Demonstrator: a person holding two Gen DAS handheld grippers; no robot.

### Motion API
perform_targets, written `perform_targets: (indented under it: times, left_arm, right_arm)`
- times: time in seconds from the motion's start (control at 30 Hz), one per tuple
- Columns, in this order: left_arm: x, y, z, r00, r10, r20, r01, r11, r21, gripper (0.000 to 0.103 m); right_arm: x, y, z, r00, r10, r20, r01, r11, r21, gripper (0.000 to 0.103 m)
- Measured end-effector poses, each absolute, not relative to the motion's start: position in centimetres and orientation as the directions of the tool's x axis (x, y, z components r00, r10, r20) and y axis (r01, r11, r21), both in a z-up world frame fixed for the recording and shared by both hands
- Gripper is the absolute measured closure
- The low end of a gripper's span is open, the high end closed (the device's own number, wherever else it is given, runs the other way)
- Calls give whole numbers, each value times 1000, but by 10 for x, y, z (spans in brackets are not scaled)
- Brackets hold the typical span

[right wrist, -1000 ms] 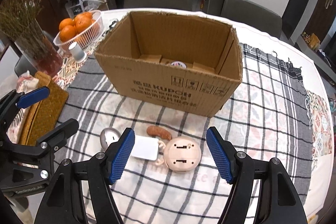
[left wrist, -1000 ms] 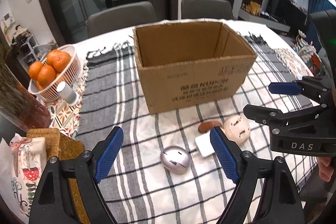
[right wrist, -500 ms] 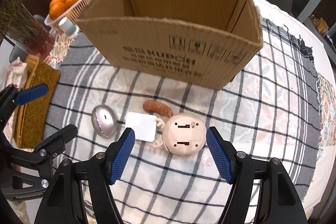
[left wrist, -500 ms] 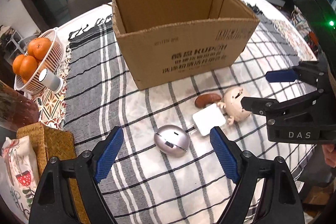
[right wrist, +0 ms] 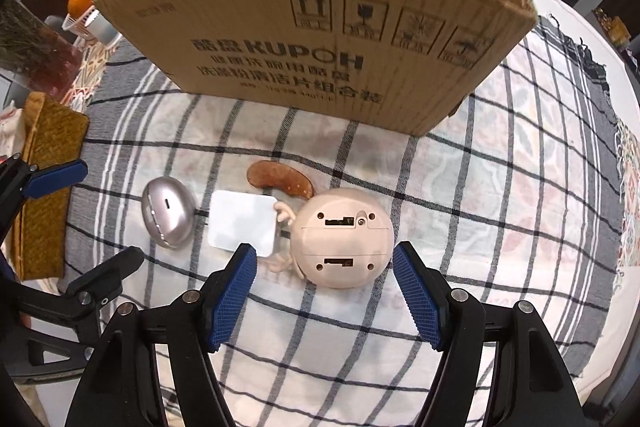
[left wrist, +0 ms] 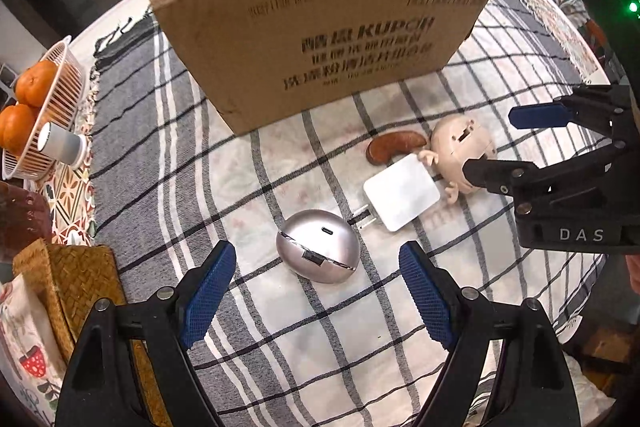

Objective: Organize rigid objects
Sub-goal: 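Grasp the silver egg with the left tool while the right grasps the beige device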

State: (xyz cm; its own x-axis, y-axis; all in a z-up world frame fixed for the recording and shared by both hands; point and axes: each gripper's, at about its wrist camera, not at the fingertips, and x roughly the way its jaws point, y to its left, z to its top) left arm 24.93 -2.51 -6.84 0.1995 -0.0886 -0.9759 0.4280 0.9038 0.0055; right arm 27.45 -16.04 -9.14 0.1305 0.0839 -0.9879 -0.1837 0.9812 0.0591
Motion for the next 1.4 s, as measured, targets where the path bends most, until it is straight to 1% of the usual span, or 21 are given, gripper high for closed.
perform_targets:
  times: [0.3, 0.7, 0.97, 1.2, 1.23, 1.4]
  left_arm:
    - [256, -29, -87, 158, -57, -986, 446, 895, 20, 19]
    - [263, -30, -104, 112, -61, -992, 454, 891, -3, 19]
    - [268, -33, -116, 86, -52, -995, 466, 885, -6, 19]
    - [277, -31, -128, 72, -42, -997, 452, 892, -5, 19]
    - [278, -30, -130, 70, -41, -997, 450, 893, -5, 20]
    - [284, -28, -137, 64, -28, -998, 439, 899, 3, 28]
  right_arm:
    - [280, -164, -110, 92, 86, -992, -164, 984, 70, 32]
    - [285, -168, -125, 66, 96, -993, -149, 985, 85, 32]
    - [295, -168, -132, 69, 74, -995, -146, 987, 63, 32]
    - [305, -173, -139, 66, 65, -996, -139, 989, 56, 29]
    - [305, -174, -140, 64, 65, -996, -137, 989, 55, 28]
    - [310, -163, -154, 50, 52, -997, -132, 990, 45, 27]
